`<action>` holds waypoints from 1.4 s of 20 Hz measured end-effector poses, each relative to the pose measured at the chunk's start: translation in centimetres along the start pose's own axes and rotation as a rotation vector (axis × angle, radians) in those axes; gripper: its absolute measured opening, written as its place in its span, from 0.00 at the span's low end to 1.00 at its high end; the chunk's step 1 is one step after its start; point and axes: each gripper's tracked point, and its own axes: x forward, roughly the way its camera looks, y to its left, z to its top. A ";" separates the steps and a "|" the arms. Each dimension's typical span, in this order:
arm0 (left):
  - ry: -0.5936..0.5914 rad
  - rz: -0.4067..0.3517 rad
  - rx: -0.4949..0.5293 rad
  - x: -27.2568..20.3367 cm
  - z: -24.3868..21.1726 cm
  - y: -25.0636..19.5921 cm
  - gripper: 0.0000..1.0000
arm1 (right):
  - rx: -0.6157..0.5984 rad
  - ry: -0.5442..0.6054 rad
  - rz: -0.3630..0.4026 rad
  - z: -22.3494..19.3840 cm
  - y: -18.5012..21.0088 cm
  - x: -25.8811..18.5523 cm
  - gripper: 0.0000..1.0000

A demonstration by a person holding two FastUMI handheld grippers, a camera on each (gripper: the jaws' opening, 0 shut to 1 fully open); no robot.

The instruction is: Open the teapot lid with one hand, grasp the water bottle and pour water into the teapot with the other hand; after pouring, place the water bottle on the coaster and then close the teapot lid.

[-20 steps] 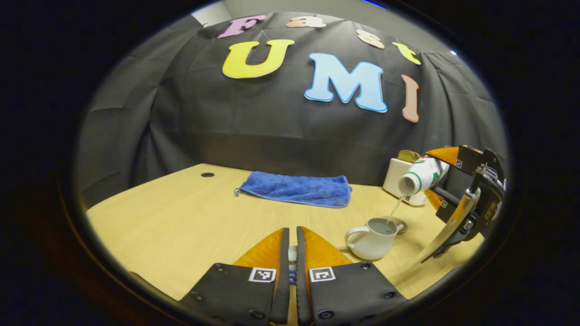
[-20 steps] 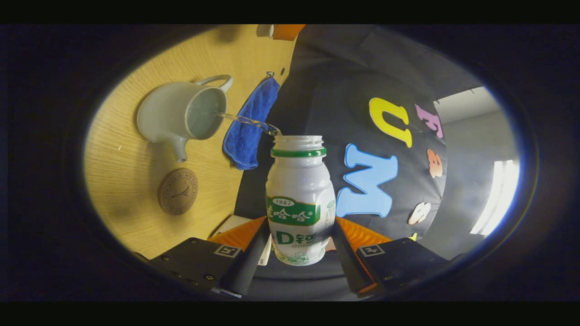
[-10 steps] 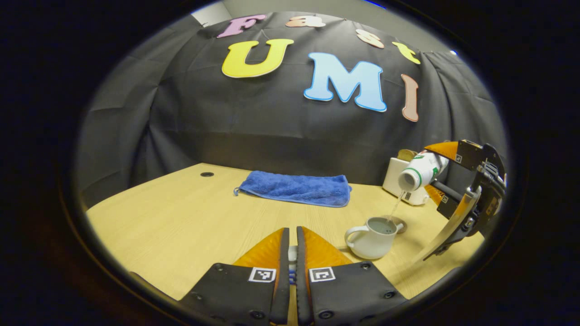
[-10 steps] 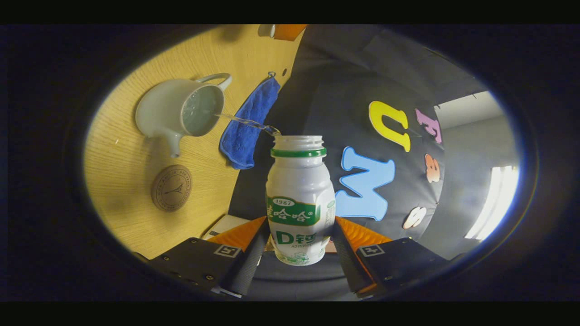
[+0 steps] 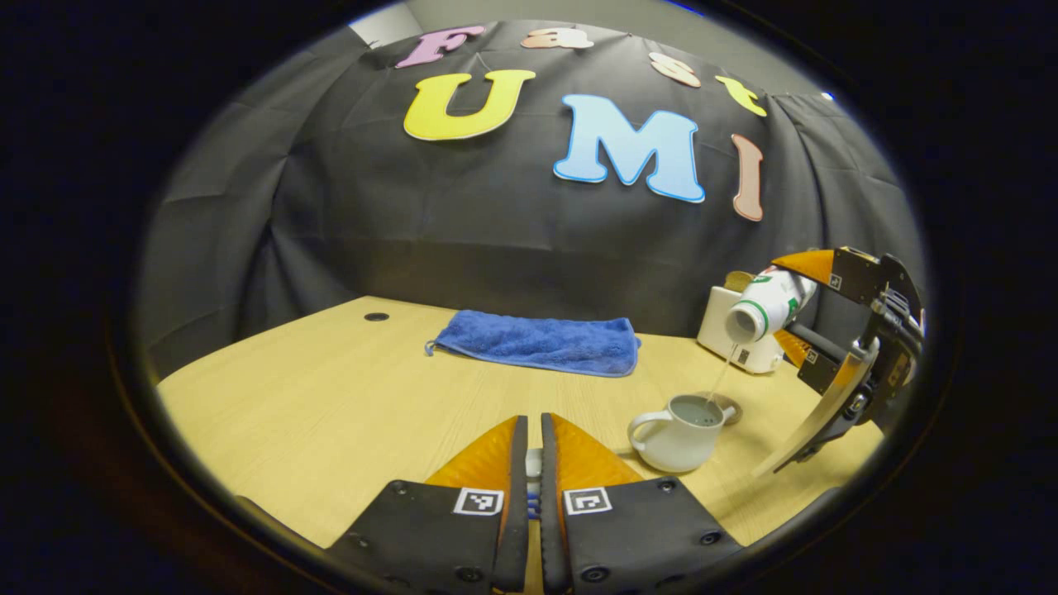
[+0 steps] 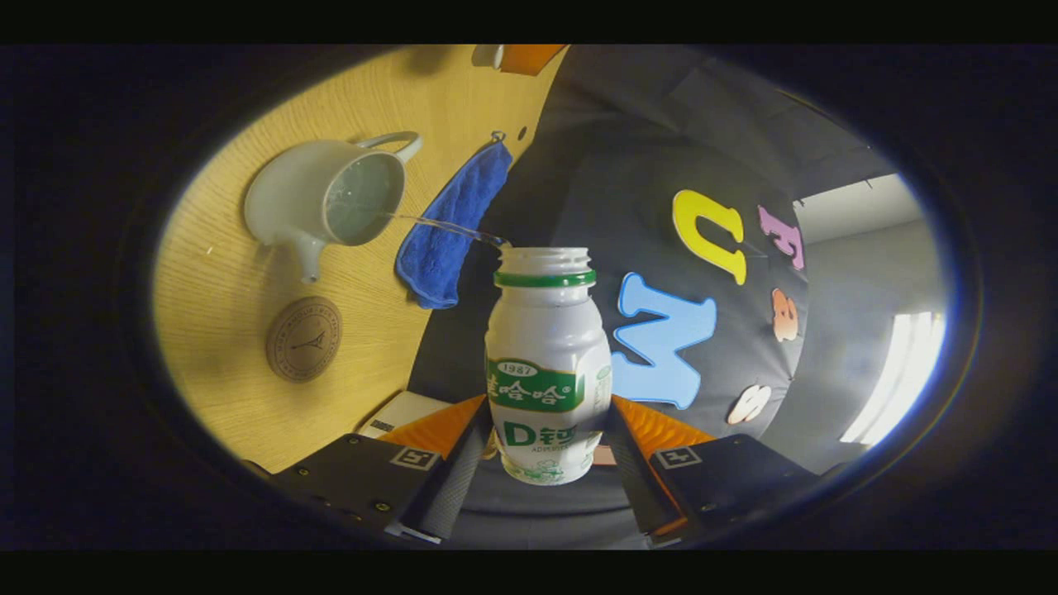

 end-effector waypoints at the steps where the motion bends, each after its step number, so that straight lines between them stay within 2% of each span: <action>1: 0.000 0.000 0.000 0.0 -0.1 0.0 0.17 | -0.005 -0.003 -0.001 0.1 -0.1 0.0 0.79; 2: 0.000 0.001 -0.001 0.0 0.0 0.0 0.13 | -0.010 -0.004 -0.002 0.1 -0.2 0.1 0.79; 3: 0.000 0.001 -0.002 0.0 -0.1 0.1 0.17 | -0.013 -0.006 -0.004 0.2 -0.3 0.2 0.79; 4: 0.000 0.002 -0.002 0.0 -0.1 0.1 0.13 | -0.016 -0.008 -0.006 0.2 -0.4 0.2 0.79; 5: 0.001 0.003 -0.003 -0.1 -0.1 0.1 0.17 | -0.019 -0.011 -0.008 0.3 -0.4 0.2 0.79; 6: 0.002 0.003 -0.003 0.0 -0.1 0.1 0.13 | -0.024 -0.014 -0.010 0.3 -0.5 0.2 0.79; 13: 0.003 0.008 -0.009 -0.1 -0.4 0.2 0.13 | -0.061 -0.021 -0.032 0.4 -1.2 0.4 0.79; 14: 0.003 0.009 -0.009 0.0 -0.5 0.2 0.13 | -0.064 -0.022 -0.034 0.4 -1.4 0.4 0.94; 15: 0.004 0.009 -0.010 -0.1 -0.4 0.3 0.13 | -0.066 -0.025 -0.035 0.4 -1.4 0.4 0.79; 21: 0.004 0.010 -0.011 -0.4 -0.6 0.4 0.13 | -0.049 -0.024 -0.034 0.6 -1.2 0.3 0.79; 22: 0.004 0.011 -0.011 -0.4 -0.5 0.4 0.17 | -0.042 -0.021 -0.031 0.5 -1.0 0.2 0.94; 23: 0.004 0.011 -0.011 -0.4 -0.5 0.4 0.17 | -0.031 -0.019 -0.025 0.6 -0.7 0.1 0.79; 24: 0.003 0.010 -0.012 -0.4 -0.5 0.3 0.13 | -0.017 -0.014 -0.018 0.6 -0.4 0.0 0.79; 25: 0.002 0.010 -0.012 -0.5 -0.4 0.4 0.17 | 0.002 -0.010 -0.007 0.6 0.1 -0.1 0.79; 27: 0.000 0.010 -0.012 -0.5 -0.4 0.3 0.17 | 0.066 0.008 0.026 0.6 1.5 -0.4 0.79; 28: -0.001 0.009 -0.012 -0.6 -0.4 0.3 0.13 | 0.110 0.018 0.046 0.6 2.3 -0.5 0.93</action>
